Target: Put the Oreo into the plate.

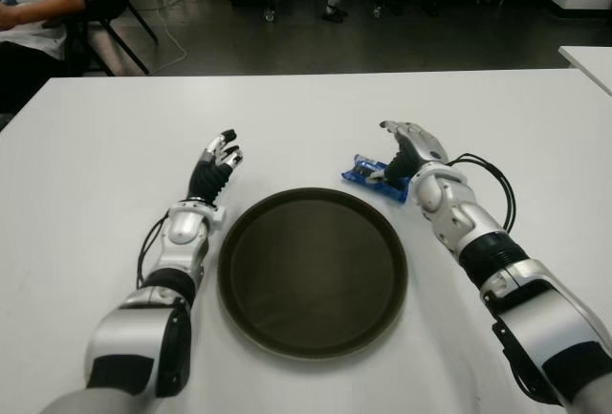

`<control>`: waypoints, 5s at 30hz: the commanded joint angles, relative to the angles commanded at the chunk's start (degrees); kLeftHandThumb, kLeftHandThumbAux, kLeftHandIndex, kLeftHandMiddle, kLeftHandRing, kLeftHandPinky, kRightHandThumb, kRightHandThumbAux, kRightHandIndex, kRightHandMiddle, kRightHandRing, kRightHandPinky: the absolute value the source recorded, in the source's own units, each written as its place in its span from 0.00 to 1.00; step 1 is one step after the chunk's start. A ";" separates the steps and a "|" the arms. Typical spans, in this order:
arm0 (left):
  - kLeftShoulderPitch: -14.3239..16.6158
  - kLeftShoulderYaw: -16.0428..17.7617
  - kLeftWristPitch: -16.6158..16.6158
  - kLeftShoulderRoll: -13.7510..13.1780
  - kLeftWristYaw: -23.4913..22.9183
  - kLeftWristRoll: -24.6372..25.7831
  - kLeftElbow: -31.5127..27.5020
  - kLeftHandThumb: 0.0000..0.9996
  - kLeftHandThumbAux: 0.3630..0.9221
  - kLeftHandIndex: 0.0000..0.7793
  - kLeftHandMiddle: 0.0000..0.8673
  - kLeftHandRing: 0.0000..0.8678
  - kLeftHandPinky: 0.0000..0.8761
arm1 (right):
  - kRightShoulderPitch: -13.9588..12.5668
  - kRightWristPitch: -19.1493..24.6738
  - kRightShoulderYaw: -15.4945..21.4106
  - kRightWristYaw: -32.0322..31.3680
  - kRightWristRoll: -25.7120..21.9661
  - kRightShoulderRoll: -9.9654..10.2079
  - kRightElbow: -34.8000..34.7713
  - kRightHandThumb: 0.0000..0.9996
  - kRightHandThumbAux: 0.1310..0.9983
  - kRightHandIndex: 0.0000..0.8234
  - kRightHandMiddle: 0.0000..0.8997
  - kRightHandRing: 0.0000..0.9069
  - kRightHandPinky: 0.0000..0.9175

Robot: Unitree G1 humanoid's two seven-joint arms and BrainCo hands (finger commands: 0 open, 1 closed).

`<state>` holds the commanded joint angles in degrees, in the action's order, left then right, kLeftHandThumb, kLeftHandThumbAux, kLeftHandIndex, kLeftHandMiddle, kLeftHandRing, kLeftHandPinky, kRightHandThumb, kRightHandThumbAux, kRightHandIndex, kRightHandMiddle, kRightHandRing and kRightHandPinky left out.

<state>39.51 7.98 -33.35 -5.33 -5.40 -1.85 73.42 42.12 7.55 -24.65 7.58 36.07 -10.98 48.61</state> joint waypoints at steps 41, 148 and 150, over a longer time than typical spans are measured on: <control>-0.37 0.03 -1.00 -0.36 -0.64 0.28 0.01 0.14 0.31 0.04 0.12 0.09 0.09 | 0.34 -0.06 -1.30 2.90 1.29 1.74 3.09 0.00 0.75 0.11 0.07 0.08 0.12; -0.75 0.88 -0.21 -0.49 -2.47 1.45 -0.45 0.16 0.30 0.05 0.12 0.09 0.09 | 4.28 -8.56 -3.15 -2.96 -0.84 0.99 14.07 0.68 0.68 0.51 0.55 0.53 0.56; -0.78 0.82 -0.32 -0.52 -2.52 1.33 -0.49 0.17 0.30 0.06 0.12 0.09 0.09 | 4.19 -8.33 -3.15 -2.90 -0.59 0.98 13.81 0.69 0.68 0.52 0.58 0.56 0.58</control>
<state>38.73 8.80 -33.67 -5.85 -7.92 -0.52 72.93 46.32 -0.78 -27.80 4.68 35.48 -10.01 62.42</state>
